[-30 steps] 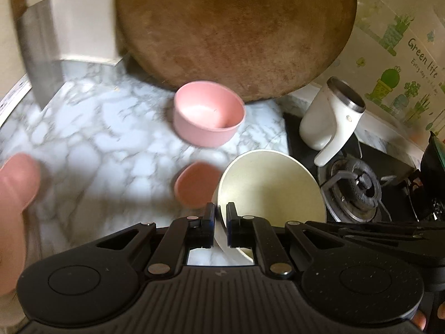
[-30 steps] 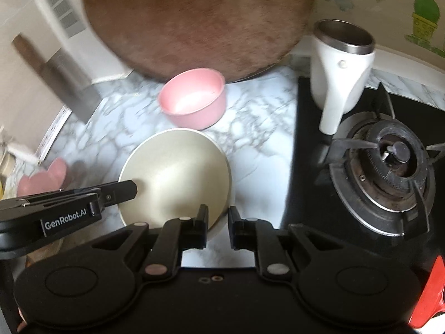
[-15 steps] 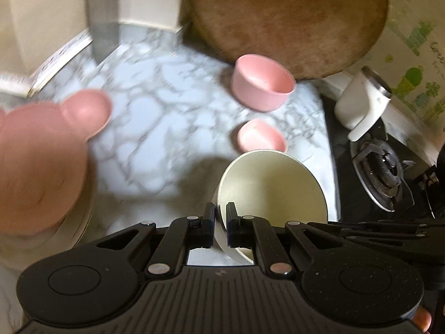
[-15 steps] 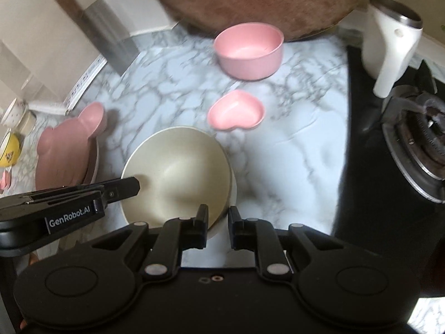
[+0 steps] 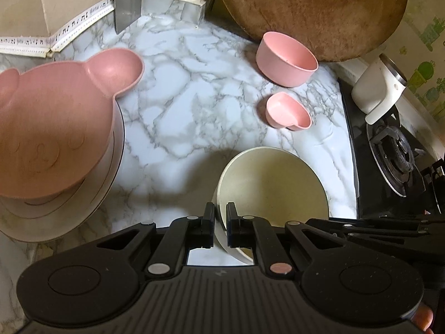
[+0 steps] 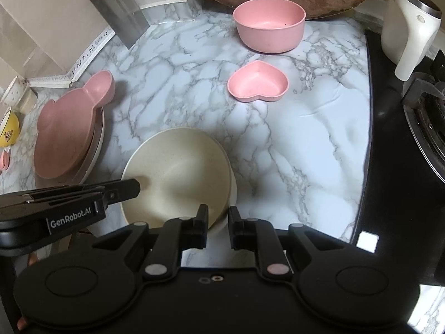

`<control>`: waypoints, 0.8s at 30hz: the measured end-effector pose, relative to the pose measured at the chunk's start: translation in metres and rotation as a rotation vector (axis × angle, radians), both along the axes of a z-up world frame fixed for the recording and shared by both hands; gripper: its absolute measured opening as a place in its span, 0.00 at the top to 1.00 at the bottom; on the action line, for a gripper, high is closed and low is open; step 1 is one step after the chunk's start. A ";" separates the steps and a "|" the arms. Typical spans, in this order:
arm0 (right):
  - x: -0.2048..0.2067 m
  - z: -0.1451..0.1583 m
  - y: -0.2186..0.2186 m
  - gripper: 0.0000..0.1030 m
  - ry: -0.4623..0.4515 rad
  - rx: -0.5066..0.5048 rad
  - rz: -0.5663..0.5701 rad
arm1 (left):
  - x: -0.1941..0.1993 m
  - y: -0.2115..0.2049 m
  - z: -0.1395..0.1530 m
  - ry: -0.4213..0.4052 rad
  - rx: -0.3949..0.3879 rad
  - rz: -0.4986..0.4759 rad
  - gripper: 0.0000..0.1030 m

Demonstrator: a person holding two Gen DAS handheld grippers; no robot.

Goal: Organize plates and bowls
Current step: 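Carry the cream bowl with both tools and set it beside the plate stack, then open both tools and lift them off the cream bowl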

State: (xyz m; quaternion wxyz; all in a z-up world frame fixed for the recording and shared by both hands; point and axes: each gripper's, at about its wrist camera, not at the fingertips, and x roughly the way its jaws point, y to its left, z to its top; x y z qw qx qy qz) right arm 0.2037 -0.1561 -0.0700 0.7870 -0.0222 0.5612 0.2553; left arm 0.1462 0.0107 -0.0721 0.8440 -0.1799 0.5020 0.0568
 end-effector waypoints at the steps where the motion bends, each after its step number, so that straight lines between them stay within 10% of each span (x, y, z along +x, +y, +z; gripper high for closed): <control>1: 0.000 -0.001 0.000 0.85 0.002 0.000 -0.001 | -0.001 0.000 0.000 -0.001 -0.002 -0.001 0.93; 24: 0.002 0.009 -0.002 0.75 -0.012 0.028 -0.021 | 0.001 0.008 0.008 -0.023 -0.001 -0.029 0.93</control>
